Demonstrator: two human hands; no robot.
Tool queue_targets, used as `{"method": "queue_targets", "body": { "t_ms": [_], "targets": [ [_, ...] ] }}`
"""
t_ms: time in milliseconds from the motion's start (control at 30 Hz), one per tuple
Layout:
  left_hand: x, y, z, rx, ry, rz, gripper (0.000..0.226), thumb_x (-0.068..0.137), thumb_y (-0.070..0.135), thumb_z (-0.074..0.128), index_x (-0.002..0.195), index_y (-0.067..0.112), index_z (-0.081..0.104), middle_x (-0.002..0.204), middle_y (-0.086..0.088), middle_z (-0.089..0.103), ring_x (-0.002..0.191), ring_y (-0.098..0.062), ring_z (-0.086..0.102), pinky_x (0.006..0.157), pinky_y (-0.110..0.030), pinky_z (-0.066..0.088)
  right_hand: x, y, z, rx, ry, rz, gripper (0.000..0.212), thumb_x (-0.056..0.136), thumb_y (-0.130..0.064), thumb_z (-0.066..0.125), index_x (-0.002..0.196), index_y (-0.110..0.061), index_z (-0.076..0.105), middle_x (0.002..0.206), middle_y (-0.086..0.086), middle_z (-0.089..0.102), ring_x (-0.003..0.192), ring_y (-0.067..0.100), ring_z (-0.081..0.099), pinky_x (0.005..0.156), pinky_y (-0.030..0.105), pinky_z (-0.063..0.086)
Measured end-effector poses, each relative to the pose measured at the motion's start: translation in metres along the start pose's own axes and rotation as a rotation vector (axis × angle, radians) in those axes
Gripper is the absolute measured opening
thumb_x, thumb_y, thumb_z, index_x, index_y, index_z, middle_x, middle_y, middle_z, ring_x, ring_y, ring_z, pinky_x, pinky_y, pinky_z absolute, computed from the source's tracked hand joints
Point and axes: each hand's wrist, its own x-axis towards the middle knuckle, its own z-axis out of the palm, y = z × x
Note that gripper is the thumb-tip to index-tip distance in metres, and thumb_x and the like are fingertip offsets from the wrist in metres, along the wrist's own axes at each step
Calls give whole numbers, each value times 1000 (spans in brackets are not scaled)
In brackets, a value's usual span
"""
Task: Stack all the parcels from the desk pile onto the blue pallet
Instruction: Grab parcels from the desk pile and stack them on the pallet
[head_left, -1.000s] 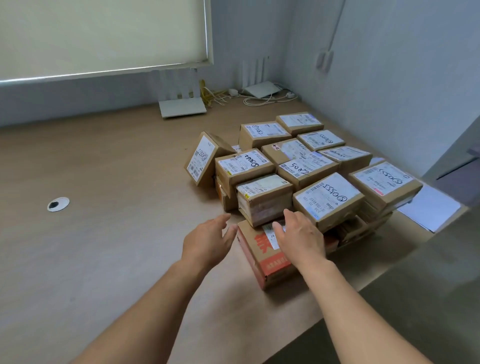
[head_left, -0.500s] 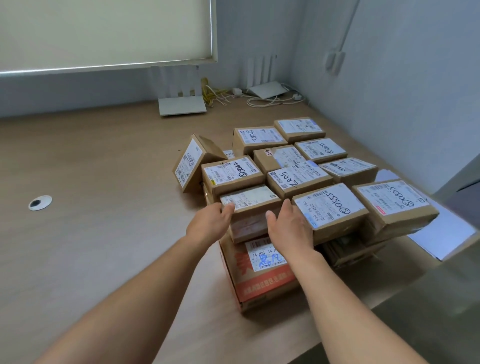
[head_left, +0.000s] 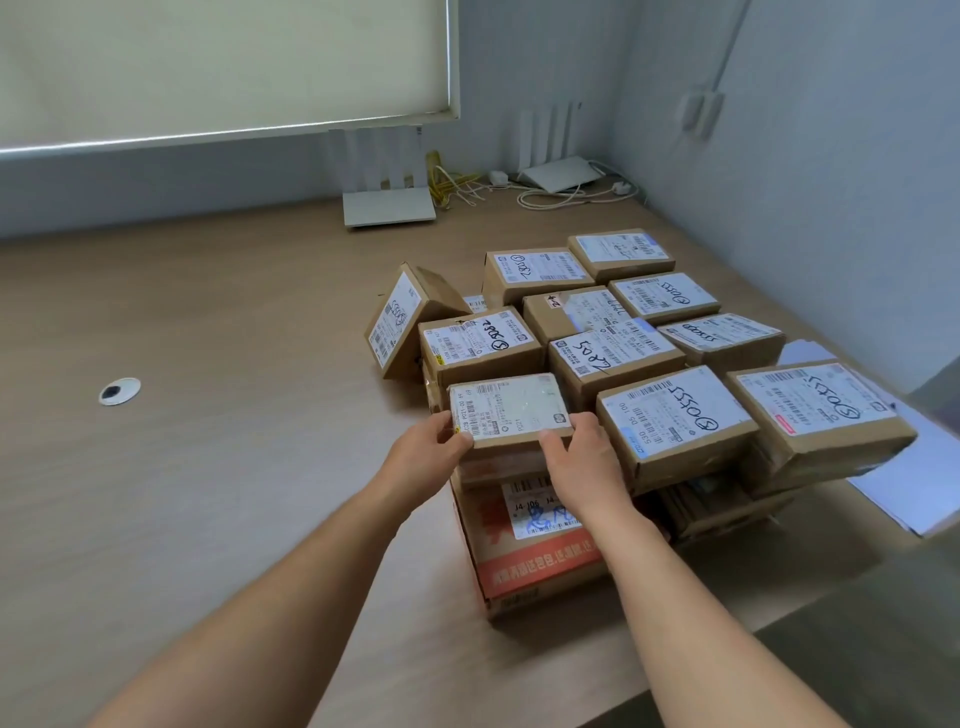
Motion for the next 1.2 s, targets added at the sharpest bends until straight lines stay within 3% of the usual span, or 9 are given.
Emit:
{"method": "queue_targets", "body": {
  "t_ms": [100,300,467,567,700,800,933,1200],
  "targets": [
    [-9,0,2,-51,-33,-10,40,98,26,45,138,29,43,128,6,57,112,-13,54,84,-27,48,-5,4,-3,121,-83,-14,39,98,-34,39,135,-22,36,123,2,56,100,15,52,83,32,46],
    [-25,-6,-8,-71,-23,-8,44,94,25,53,134,41,41,122,9,60,107,-8,57,89,-31,50,-19,-1,-7,115,-120,-142,45,97,-33,46,140,-23,36,129,-6,52,118,15,48,87,24,36],
    [-49,-21,-35,-48,28,19,55,91,18,58,135,44,39,124,10,59,96,-2,59,71,-19,46,-33,-12,12,252,-180,-238,54,93,-24,56,142,-25,34,128,-12,50,119,8,46,84,16,39],
    [-67,-36,-53,-35,82,40,58,90,16,59,138,41,39,125,9,59,96,0,61,73,-15,49,-44,-22,27,258,-199,-301,57,90,-22,61,141,-25,36,127,-13,52,116,4,46,93,19,37],
    [-95,-60,-77,-37,156,69,60,90,14,60,140,41,38,125,8,58,95,3,61,73,-6,45,-66,-43,42,221,-236,-373,60,88,-20,64,141,-25,36,128,-10,54,112,3,47,93,19,37],
    [-119,-78,-97,-64,222,74,62,91,15,60,140,42,35,124,11,56,94,11,58,71,-2,42,-84,-62,58,181,-233,-440,63,87,-22,66,142,-26,35,130,-8,54,116,9,51,97,24,41],
    [-156,-100,-131,-73,323,79,61,90,17,61,138,46,35,117,17,54,93,24,52,71,2,39,-116,-94,84,168,-239,-523,62,87,-20,66,142,-27,36,127,-12,54,114,4,50,97,21,40],
    [-235,-149,-201,-118,501,66,63,90,18,62,143,39,34,121,19,53,93,25,51,72,2,39,-180,-159,148,151,-294,-660,63,84,-22,69,140,-23,40,125,-7,58,110,10,56,97,30,45]
  ]
}}
